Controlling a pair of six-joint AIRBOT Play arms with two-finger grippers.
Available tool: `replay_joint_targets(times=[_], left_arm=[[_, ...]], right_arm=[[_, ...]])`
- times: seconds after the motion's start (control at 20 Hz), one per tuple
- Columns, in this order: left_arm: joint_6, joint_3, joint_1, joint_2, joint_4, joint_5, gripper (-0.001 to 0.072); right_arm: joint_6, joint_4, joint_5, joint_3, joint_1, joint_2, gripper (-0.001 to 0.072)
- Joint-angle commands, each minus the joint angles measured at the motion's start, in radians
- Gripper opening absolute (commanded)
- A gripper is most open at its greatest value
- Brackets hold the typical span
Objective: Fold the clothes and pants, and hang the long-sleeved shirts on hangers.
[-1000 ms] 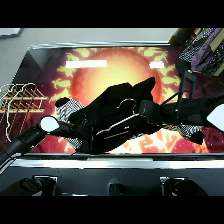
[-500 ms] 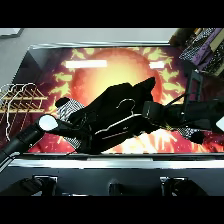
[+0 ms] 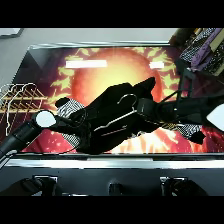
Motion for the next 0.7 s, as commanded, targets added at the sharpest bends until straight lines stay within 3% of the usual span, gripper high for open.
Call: replay_joint_targets(times=[0.0,0.15,0.25,0.3,0.55,0.65], left_arm=[[-0.008,0.008,-0.002,-0.001,0.003,0.001,0.0034],[-0.008,0.008,-0.002,-0.001,0.003,0.001,0.0034],[-0.008,0.008,-0.002,0.0,0.003,0.0,0.0034],[-0.008,0.008,-0.002,0.0,0.003,0.001,0.0034],[-0.008,0.008,-0.002,0.0,0.003,0.012,0.0034],[-0.008,0.008,-0.002,0.0,0.002,0.023,0.0033]], right_arm=[[-0.033,0.05,-0.032,0.0,0.001,-0.022,0.0044],[-0.043,0.029,0.005,0.0,0.001,-0.021,0.0074],[-0.042,0.003,0.029,0.0,0.001,-0.02,0.0322],[-0.042,-0.018,0.043,0.0,0.001,-0.015,0.0391],[-0.005,-0.208,0.096,0.0,0.001,0.078,0.0394],[0.03,-0.294,0.128,0.0,0.001,0.12,0.0435]])
